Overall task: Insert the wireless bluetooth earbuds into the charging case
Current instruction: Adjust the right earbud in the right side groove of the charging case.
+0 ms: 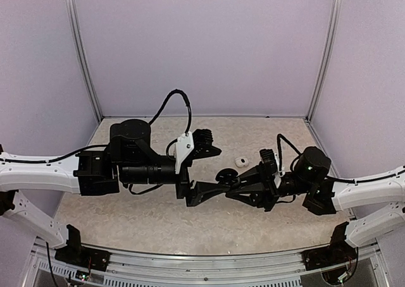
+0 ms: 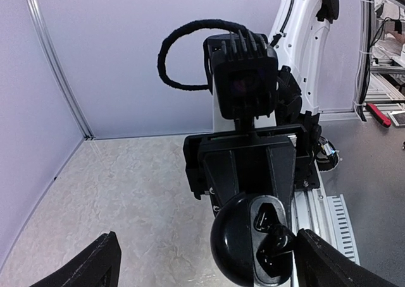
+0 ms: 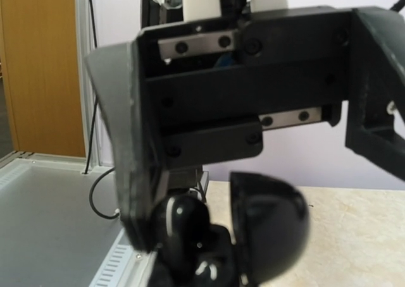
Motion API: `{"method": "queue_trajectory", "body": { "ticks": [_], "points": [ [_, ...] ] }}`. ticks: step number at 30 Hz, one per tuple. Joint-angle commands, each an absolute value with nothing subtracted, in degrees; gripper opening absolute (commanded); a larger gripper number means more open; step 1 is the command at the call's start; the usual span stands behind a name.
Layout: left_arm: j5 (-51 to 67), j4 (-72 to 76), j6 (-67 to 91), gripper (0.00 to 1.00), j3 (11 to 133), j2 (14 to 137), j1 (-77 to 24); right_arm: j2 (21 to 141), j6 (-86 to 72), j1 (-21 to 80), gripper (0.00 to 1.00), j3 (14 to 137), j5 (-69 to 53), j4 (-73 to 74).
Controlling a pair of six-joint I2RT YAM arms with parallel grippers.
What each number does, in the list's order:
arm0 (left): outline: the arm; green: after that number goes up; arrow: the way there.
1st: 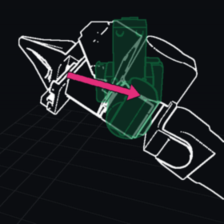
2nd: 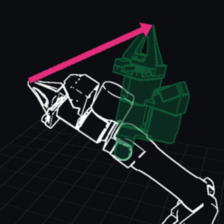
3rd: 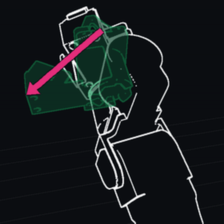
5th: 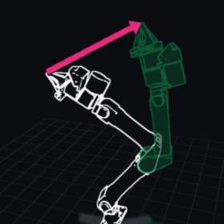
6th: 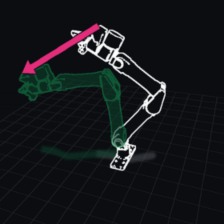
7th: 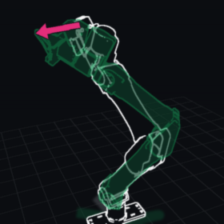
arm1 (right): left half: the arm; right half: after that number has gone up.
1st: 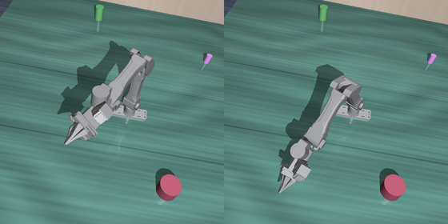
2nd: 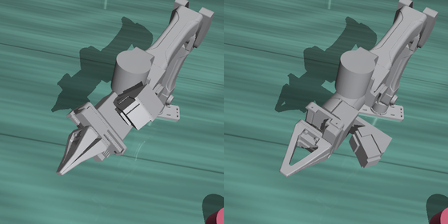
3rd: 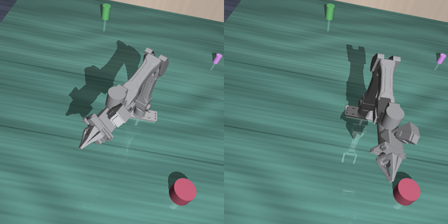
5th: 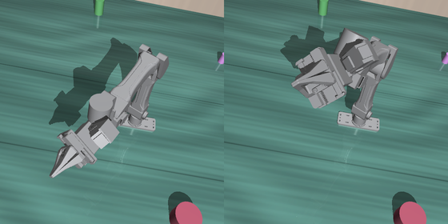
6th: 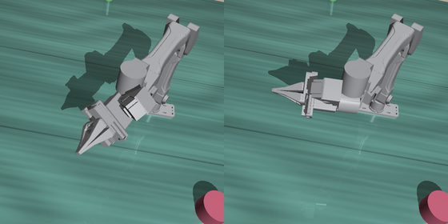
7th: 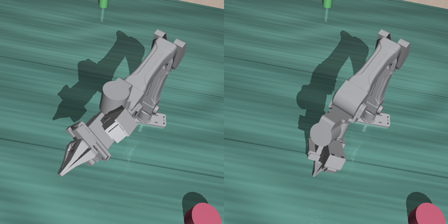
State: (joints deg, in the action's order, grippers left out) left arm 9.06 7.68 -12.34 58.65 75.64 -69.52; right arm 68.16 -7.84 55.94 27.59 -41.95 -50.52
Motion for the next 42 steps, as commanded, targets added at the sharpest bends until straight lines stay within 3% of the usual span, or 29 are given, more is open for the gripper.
{"method": "queue_trajectory", "body": {
  "ticks": [1,30,35,42],
  "points": [
    [8.88,8.60,-12.66,0.94,60.99,76.58,-69.80,69.18,-7.77,56.63,0.00,29.35,-42.36,-50.74],
    [1.75,7.87,-11.39,0.94,58.76,73.92,-70.31,66.06,-8.90,56.90,0.00,26.25,-34.95,-51.80],
    [2.31,7.86,-10.80,0.89,57.88,72.74,-70.85,64.64,-9.54,56.87,0.00,25.34,-27.44,-51.26],
    [0.18,4.70,-10.82,0.78,60.34,73.92,-70.87,65.42,-10.44,56.84,0.00,24.55,-29.46,-53.79]
  ]
}}
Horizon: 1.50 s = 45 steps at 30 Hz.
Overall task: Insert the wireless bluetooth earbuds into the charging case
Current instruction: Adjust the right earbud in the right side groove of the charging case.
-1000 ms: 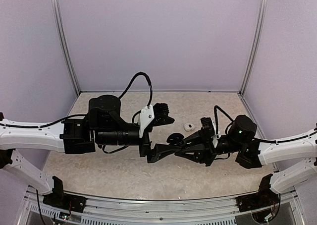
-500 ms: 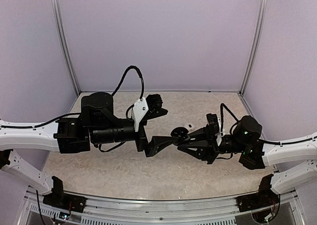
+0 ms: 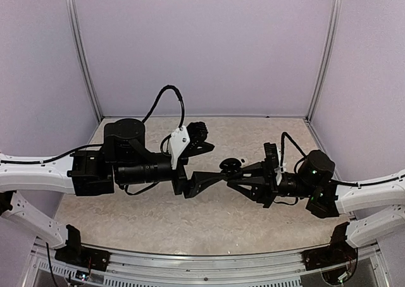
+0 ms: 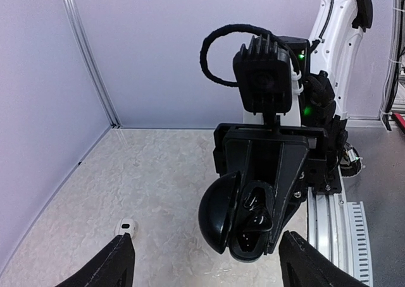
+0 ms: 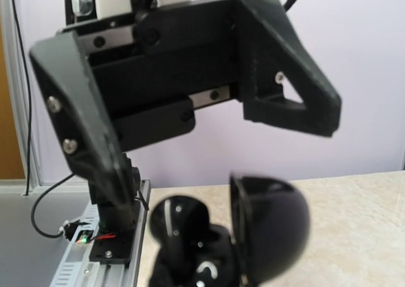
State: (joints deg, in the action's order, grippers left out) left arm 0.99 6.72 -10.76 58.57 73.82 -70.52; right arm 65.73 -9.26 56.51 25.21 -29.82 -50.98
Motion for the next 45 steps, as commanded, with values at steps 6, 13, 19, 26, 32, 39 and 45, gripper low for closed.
{"method": "queue_trajectory", "body": {
  "ticks": [6,13,19,26,32,39,45],
  "points": [
    [3.93,6.07,-10.28,0.82,59.81,74.34,-71.01,65.05,-9.94,56.86,0.00,25.13,-26.35,-51.58],
    [2.65,7.82,-8.91,0.82,61.25,76.03,-71.02,65.73,-9.65,56.89,0.00,25.59,-27.20,-51.80],
    [2.36,7.77,-8.76,0.79,62.20,77.80,-70.85,65.96,-9.24,56.97,0.00,25.74,-27.96,-51.81],
    [1.25,7.12,-8.57,0.74,62.67,78.23,-69.96,65.84,-9.11,57.06,0.00,25.42,-28.87,-52.47],
    [2.01,7.13,-7.25,0.66,62.04,77.29,-68.39,65.48,-8.68,57.04,0.00,25.14,-29.67,-52.48],
    [2.92,7.05,-7.12,0.59,61.88,77.07,-67.82,65.65,-8.70,57.04,0.00,25.05,-30.55,-53.23],
    [3.74,6.53,-7.54,0.51,61.79,77.01,-67.21,65.41,-8.68,57.02,0.00,24.55,-31.55,-53.93]
  ]
}}
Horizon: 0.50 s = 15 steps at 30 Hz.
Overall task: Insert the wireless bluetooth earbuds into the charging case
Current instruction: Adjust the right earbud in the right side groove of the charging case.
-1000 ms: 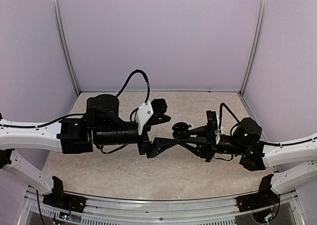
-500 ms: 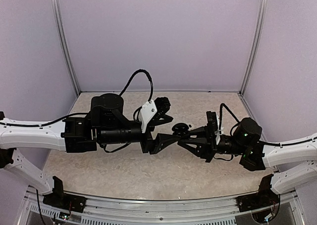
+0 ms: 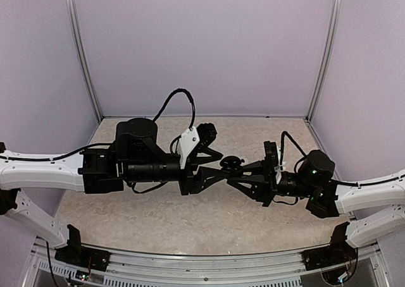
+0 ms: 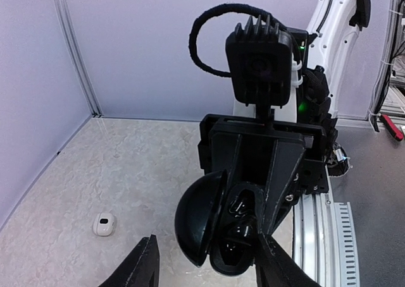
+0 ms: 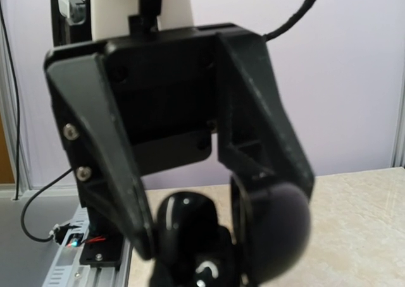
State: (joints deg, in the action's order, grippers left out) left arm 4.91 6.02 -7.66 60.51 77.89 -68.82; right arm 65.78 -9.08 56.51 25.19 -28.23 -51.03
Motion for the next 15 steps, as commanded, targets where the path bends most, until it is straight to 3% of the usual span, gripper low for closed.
{"method": "queue_trajectory", "body": {
  "ticks": [1,15],
  "points": [
    [3.97,6.46,-7.51,0.49,61.79,76.87,-67.12,65.39,-8.72,57.04,0.00,24.50,-31.62,-54.00],
    [4.53,6.11,-7.43,0.41,61.96,76.82,-66.59,66.03,-8.93,57.04,0.00,24.39,-34.06,-55.49]
  ]
}}
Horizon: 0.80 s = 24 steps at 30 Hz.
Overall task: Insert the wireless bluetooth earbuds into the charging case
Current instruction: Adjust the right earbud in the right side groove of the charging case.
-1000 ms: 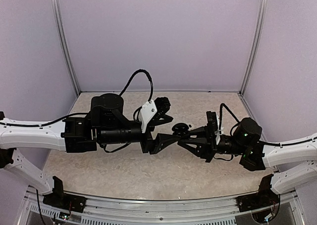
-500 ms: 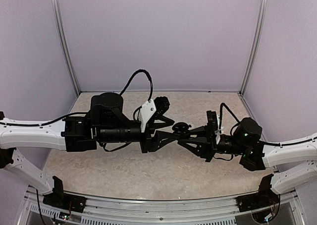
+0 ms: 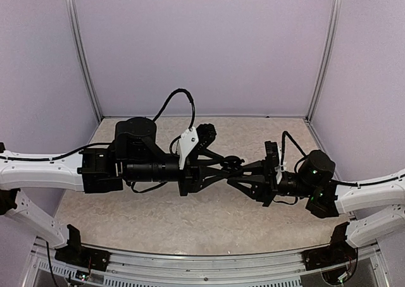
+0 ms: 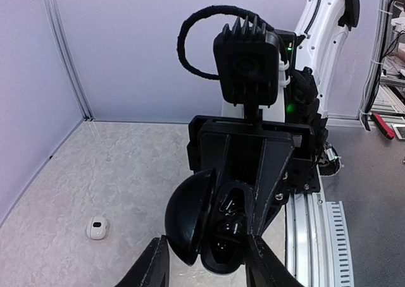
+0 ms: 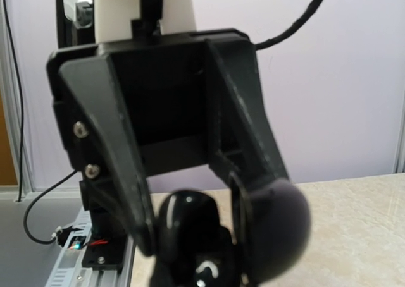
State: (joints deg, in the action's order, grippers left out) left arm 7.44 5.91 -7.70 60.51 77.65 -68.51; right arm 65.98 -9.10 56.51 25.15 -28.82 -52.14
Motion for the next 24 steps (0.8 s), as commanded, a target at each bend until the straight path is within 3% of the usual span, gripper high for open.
{"method": "queue_trajectory", "body": {
  "ticks": [1,24],
  "points": [
    [4.50,6.15,-7.32,0.41,61.96,76.86,-66.47,66.15,-8.88,57.04,0.00,24.35,-34.29,-55.63],
    [7.98,6.33,-5.75,0.48,62.23,76.55,-64.33,66.71,-7.55,57.57,0.00,24.16,-38.62,-56.42]
  ]
}}
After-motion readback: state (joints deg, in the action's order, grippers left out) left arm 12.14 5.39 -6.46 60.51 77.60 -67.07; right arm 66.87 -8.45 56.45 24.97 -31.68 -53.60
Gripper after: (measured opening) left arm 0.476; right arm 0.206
